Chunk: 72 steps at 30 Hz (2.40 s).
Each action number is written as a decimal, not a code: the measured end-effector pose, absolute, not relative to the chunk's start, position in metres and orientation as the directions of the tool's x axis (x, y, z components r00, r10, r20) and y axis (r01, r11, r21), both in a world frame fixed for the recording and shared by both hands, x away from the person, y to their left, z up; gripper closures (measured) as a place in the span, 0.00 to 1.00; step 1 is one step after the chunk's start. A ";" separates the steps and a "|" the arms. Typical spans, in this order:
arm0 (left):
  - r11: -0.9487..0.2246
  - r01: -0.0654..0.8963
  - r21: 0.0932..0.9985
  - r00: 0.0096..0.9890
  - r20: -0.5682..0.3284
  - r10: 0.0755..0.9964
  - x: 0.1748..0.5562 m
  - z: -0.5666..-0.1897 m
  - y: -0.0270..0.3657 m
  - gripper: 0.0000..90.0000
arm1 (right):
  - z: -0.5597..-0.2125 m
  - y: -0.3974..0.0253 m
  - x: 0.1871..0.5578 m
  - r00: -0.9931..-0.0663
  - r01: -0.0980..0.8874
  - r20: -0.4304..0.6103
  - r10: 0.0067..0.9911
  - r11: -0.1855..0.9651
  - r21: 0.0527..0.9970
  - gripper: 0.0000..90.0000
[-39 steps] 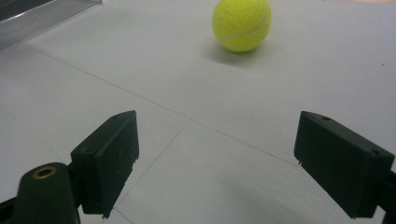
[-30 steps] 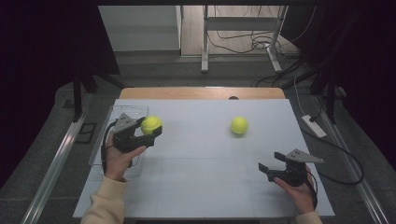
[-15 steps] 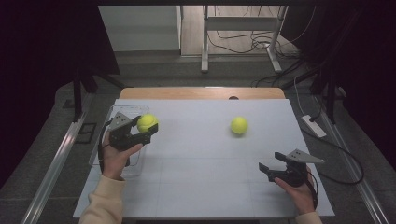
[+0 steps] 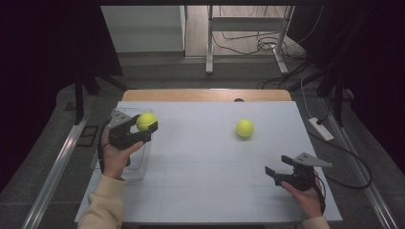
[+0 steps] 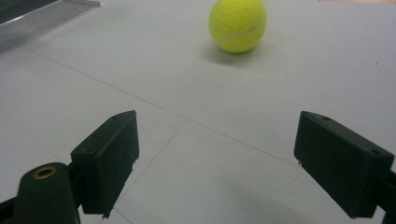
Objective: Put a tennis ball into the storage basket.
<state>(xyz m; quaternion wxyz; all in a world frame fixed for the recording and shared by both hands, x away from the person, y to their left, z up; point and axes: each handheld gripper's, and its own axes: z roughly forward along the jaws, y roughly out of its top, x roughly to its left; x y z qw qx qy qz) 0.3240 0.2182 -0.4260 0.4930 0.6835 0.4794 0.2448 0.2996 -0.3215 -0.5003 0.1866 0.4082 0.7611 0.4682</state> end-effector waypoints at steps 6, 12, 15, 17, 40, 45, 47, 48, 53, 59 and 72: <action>-0.034 0.419 0.908 0.411 -0.156 0.898 0.329 -0.421 0.224 0.30 | -0.500 -0.321 0.300 -0.598 0.447 0.098 0.796 0.229 0.865 0.16; -0.021 0.427 0.904 0.392 -0.164 0.905 0.335 -0.420 0.230 0.30 | -0.500 -0.322 0.300 -0.596 0.447 0.100 0.797 0.225 0.866 0.16; -0.021 0.434 0.901 0.383 -0.163 0.909 0.338 -0.419 0.232 0.30 | -0.500 -0.322 0.300 -0.595 0.448 0.100 0.797 0.226 0.865 0.16; -0.018 0.439 0.899 0.375 -0.165 0.912 0.341 -0.419 0.234 0.30 | -0.500 -0.322 0.300 -0.595 0.448 0.101 0.797 0.225 0.866 0.16; -0.020 0.489 0.872 0.278 -0.134 0.951 0.364 -0.420 0.260 0.30 | -0.501 -0.322 0.301 -0.590 0.450 0.102 0.801 0.222 0.865 0.16; -0.018 0.498 0.867 0.258 -0.128 0.958 0.367 -0.421 0.268 0.30 | -0.501 -0.322 0.301 -0.589 0.451 0.101 0.802 0.222 0.864 0.16; -0.019 0.501 0.865 0.251 -0.125 0.960 0.368 -0.422 0.269 0.30 | -0.501 -0.322 0.301 -0.589 0.452 0.101 0.802 0.223 0.864 0.16; -0.021 0.506 0.862 0.246 -0.121 0.962 0.369 -0.423 0.271 0.30 | -0.501 -0.322 0.301 -0.588 0.452 0.098 0.803 0.226 0.863 0.16; -0.023 0.518 0.855 0.230 -0.113 0.967 0.371 -0.424 0.276 0.30 | -0.501 -0.322 0.301 -0.588 0.452 0.101 0.803 0.223 0.864 0.16; -0.027 0.526 0.850 0.211 -0.100 0.972 0.375 -0.425 0.282 0.30 | -0.501 -0.322 0.301 -0.586 0.453 0.098 0.804 0.226 0.862 0.16; -0.036 0.557 0.830 0.172 -0.073 0.982 0.386 -0.426 0.292 0.30 | -0.501 -0.322 0.301 -0.585 0.454 0.097 0.805 0.226 0.862 0.16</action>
